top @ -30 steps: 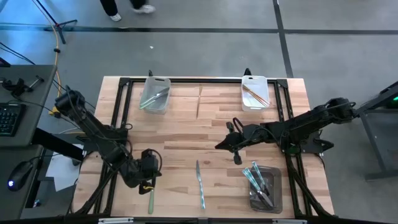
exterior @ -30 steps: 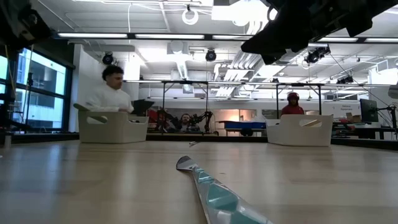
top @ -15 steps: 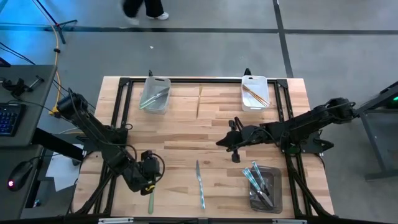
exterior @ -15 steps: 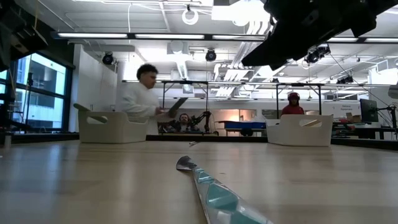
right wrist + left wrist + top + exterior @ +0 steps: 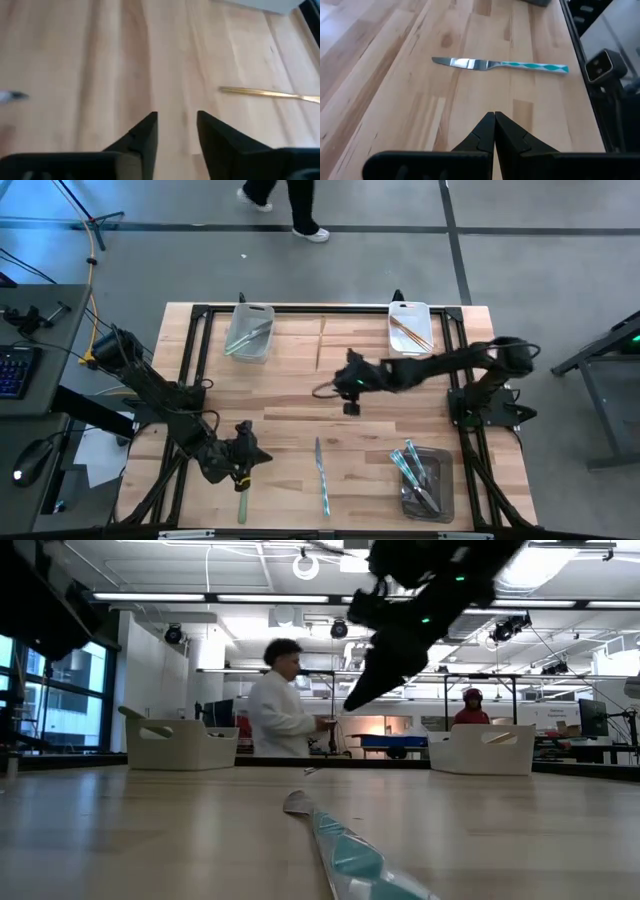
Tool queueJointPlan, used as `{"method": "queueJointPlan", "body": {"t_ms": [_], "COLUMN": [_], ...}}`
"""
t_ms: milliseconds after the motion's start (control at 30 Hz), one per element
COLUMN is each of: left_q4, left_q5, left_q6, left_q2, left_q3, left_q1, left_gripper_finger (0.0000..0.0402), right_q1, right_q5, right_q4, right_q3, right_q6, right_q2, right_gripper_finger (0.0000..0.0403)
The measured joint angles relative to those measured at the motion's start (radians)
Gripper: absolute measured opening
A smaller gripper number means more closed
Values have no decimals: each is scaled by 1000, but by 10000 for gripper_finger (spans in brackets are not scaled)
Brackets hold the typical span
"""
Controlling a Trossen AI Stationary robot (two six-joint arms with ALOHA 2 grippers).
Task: Sort silverware by color (type)
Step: Put the golden knife into the white bin
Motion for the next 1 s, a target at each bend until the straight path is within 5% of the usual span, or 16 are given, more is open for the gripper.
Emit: {"method": "queueJointPlan", "body": {"t_ms": [200, 400, 567, 800, 1000], "left_q4": [173, 238, 242, 242, 244], "left_q5": [-9, -37, -49, -76, -82], "left_q6": [33, 32, 55, 95, 108], "left_q2": [1, 1, 0, 0, 0], "left_q3": [-99, -148, -150, -149, -149], "left_q1": [13, 12, 11, 11, 11], "left_gripper_finger": [0, 0, 0, 0, 0], "right_q1": [-104, -193, -232, -261, -270], "right_q5": [-7, -69, -72, -90, -93], "right_q4": [-279, -454, -478, -540, -665], "right_q3": [284, 528, 698, 839, 862], "right_q6": [-255, -354, -222, -17, 64], "right_q2": [192, 386, 519, 634, 672], "right_gripper_finger": [155, 148, 113, 13, 16]}}
